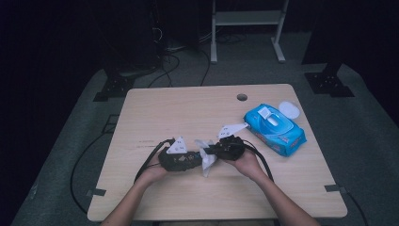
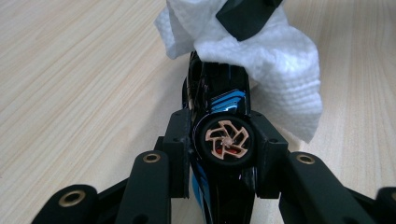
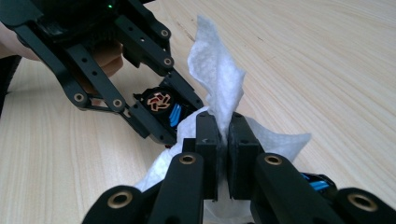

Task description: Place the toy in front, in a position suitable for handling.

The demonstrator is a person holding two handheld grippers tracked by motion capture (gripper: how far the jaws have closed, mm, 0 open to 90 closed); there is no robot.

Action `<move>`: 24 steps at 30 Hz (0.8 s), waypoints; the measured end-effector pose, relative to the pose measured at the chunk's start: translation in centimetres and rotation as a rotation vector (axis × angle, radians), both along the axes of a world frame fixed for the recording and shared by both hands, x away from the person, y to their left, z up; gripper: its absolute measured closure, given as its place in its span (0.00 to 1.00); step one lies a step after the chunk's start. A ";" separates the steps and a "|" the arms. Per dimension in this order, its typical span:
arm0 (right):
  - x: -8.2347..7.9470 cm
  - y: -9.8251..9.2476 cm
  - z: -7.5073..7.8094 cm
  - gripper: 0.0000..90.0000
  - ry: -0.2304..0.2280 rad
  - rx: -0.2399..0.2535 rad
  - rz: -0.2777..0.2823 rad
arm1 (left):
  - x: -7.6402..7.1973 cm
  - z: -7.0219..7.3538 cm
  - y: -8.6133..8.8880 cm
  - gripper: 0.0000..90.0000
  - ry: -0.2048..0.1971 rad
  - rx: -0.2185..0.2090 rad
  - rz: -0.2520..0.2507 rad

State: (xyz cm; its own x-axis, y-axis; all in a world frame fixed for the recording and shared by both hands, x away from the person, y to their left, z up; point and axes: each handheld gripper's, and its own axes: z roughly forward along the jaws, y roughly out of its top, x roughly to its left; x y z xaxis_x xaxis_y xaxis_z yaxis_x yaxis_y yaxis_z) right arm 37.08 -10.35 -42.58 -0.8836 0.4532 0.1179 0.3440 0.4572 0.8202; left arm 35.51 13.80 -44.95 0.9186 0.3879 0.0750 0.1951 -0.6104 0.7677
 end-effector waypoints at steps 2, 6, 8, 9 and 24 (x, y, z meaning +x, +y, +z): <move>0.1 -0.6 0.0 0.94 -0.001 -0.006 -0.020 | 0.0 0.0 0.1 0.72 0.001 -0.005 0.001; 0.4 -2.0 0.1 0.94 -0.019 -0.024 -0.067 | 0.0 -0.1 0.2 0.72 0.001 -0.009 -0.001; 0.5 -2.2 0.0 0.94 -0.014 -0.015 -0.075 | 0.0 -0.1 0.1 0.72 0.001 -0.009 -0.001; 0.4 -2.1 0.0 0.94 -0.016 -0.014 -0.073 | 0.0 -0.1 0.1 0.72 0.003 -0.010 -0.001; 0.3 -2.4 0.0 0.94 -0.026 -0.019 -0.073 | 0.1 -0.1 0.4 0.72 0.002 -0.012 -0.005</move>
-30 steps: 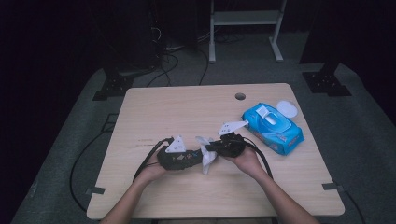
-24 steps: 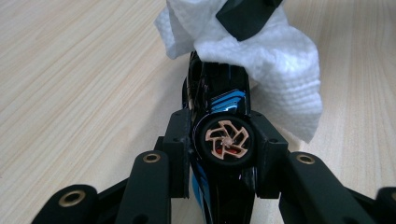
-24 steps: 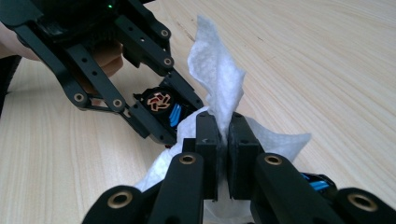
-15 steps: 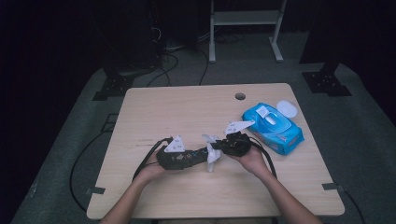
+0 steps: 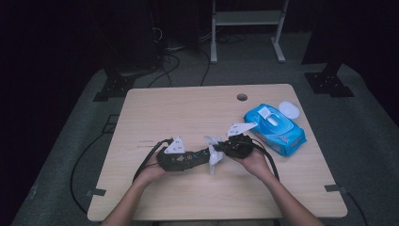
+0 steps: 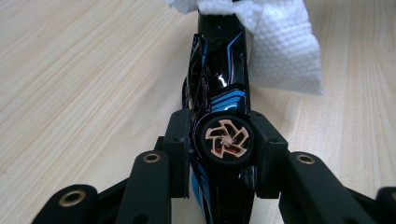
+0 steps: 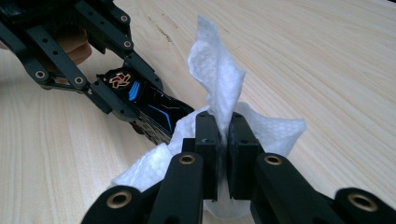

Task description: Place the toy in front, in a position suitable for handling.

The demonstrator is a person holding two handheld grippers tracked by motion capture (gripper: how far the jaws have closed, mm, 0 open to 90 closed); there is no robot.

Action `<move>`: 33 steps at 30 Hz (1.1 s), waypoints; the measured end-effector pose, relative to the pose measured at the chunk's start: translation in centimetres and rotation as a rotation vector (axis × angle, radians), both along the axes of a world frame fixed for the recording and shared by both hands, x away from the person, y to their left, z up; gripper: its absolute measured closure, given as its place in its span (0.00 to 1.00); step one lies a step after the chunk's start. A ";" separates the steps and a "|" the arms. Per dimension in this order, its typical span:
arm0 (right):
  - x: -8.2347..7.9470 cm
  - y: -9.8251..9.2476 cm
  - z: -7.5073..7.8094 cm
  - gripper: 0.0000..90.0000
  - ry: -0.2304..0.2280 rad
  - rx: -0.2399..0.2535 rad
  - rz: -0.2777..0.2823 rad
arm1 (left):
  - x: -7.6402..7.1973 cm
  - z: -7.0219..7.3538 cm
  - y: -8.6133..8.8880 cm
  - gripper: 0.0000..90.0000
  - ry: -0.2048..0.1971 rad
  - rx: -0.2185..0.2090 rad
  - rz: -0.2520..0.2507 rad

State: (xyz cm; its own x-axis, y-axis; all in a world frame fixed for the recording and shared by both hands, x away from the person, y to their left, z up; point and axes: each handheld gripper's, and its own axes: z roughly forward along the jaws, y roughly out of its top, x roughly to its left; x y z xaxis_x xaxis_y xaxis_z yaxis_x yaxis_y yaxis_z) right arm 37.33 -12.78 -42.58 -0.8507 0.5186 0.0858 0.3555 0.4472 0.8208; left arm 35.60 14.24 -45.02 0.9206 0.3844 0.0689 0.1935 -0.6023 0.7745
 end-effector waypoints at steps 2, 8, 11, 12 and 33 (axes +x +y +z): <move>-0.2 0.4 0.1 0.94 0.000 0.006 0.007 | 0.0 0.0 0.0 0.71 0.000 0.000 0.000; -0.9 2.3 -0.1 0.93 -0.002 0.021 0.064 | -0.1 0.1 0.0 0.72 -0.008 0.013 -0.002; -0.8 1.7 -0.1 0.93 -0.014 0.007 0.046 | -0.1 0.1 0.1 0.72 -0.008 0.014 -0.005; -0.6 1.1 -0.1 0.93 -0.017 0.000 0.028 | -0.1 0.1 0.1 0.72 -0.006 0.011 -0.003; 0.1 0.4 -0.2 0.93 0.019 0.017 -0.007 | 0.1 0.3 1.4 0.72 -0.003 0.035 -0.018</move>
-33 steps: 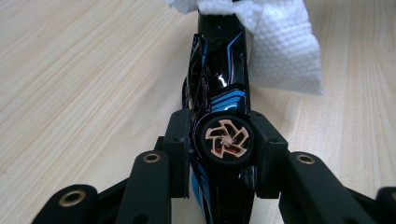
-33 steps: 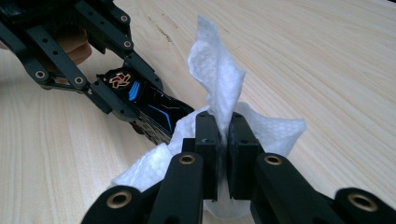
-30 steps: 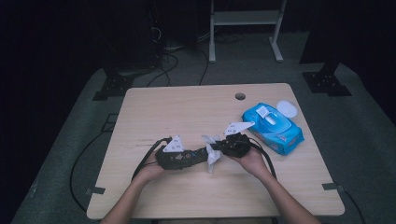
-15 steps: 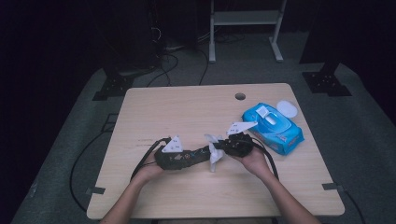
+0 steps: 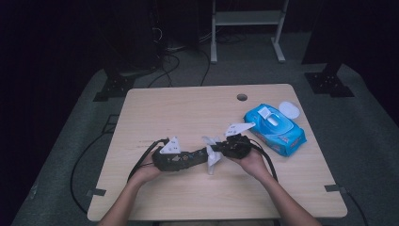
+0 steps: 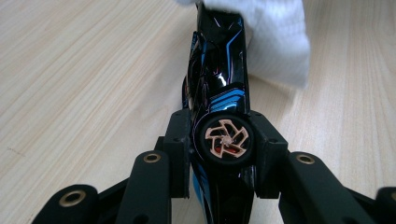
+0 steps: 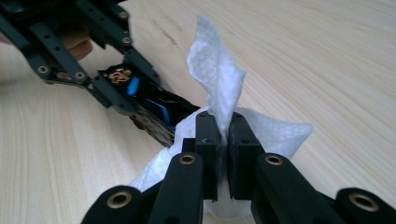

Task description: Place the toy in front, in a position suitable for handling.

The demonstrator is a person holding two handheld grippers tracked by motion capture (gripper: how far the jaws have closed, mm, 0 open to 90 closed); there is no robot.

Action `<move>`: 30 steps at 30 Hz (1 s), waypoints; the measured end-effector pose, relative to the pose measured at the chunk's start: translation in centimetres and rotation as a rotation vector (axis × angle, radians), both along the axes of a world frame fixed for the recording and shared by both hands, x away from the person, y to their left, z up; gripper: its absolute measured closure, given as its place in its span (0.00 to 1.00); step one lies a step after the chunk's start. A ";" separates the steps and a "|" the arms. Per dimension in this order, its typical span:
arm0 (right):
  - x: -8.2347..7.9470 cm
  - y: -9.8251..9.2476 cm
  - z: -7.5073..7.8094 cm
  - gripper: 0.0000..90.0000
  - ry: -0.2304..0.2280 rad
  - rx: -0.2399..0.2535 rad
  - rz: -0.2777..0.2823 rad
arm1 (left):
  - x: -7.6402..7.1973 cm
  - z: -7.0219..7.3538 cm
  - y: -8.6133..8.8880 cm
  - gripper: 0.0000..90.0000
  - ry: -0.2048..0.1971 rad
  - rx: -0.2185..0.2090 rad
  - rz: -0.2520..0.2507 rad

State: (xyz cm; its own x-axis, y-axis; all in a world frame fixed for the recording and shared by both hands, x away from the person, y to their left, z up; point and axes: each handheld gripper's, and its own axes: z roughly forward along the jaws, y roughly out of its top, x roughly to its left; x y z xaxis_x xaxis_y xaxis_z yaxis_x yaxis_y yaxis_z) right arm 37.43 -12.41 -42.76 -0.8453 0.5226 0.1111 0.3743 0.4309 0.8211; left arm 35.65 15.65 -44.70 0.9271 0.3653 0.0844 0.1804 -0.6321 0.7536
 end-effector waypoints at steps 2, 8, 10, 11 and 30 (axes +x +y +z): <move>0.0 -0.1 -0.1 0.93 0.006 -0.004 -0.003 | 0.0 0.1 0.0 0.72 0.002 0.007 0.000; -0.3 0.9 0.3 0.93 -0.010 -0.016 0.014 | 0.1 0.2 -0.3 0.67 -0.003 0.000 -0.010; -0.3 1.2 0.3 0.93 -0.002 -0.005 0.022 | 0.2 0.3 -0.6 0.61 0.004 0.003 -0.005; -0.3 1.4 0.3 0.93 0.000 0.004 0.037 | 0.2 0.2 -0.7 0.59 0.001 0.008 -0.003; 0.1 1.3 -0.3 0.94 0.035 0.043 0.015 | 0.1 0.5 -0.1 0.64 0.016 0.073 -0.030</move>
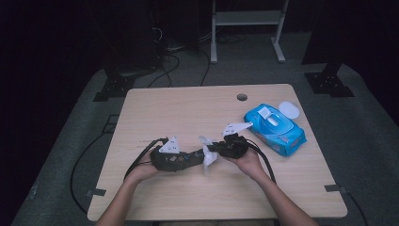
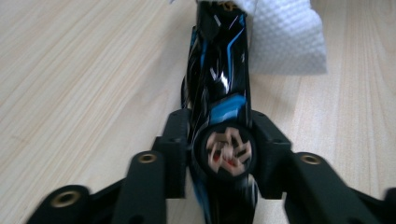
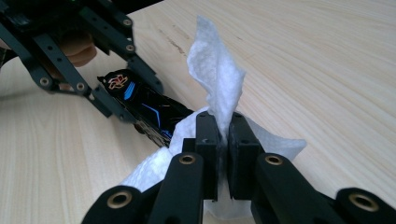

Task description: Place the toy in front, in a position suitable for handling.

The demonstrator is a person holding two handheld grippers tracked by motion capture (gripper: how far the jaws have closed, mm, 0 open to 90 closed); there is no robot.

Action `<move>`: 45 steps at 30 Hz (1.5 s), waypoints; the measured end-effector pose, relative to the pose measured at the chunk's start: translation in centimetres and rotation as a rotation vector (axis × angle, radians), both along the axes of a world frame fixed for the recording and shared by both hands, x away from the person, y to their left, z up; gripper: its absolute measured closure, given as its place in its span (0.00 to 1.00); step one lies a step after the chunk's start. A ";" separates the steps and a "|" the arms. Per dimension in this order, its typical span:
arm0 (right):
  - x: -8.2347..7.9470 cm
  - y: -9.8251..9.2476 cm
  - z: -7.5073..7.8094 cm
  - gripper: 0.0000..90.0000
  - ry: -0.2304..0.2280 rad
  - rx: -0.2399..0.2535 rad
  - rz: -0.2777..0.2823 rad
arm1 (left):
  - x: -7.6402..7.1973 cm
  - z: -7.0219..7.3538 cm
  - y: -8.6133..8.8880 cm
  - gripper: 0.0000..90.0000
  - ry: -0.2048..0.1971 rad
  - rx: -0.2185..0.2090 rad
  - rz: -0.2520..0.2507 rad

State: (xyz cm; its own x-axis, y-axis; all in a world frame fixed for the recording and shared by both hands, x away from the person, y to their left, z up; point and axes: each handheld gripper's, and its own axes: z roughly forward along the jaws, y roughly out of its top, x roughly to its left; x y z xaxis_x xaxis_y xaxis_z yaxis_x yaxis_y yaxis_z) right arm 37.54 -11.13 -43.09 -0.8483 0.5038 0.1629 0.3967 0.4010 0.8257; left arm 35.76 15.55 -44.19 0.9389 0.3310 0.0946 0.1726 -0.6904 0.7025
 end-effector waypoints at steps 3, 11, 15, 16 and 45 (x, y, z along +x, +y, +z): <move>-0.3 0.6 0.0 0.93 -0.007 0.004 0.014 | 0.1 0.3 -0.3 0.59 -0.012 0.031 -0.001; -0.1 -0.7 0.0 0.94 0.008 0.032 0.003 | -0.1 0.6 -1.0 0.51 -0.016 0.035 -0.018; -0.3 -1.5 -0.1 0.94 0.013 0.038 -0.013 | 0.3 0.9 -1.7 0.48 -0.016 0.039 -0.026; -0.3 -1.7 -0.2 0.94 0.014 0.042 -0.013 | 0.5 1.0 -2.0 0.48 -0.014 0.046 -0.031; -0.3 -4.0 -1.2 0.93 0.059 0.091 -0.038 | 2.2 1.3 -7.3 0.64 0.025 0.216 -0.077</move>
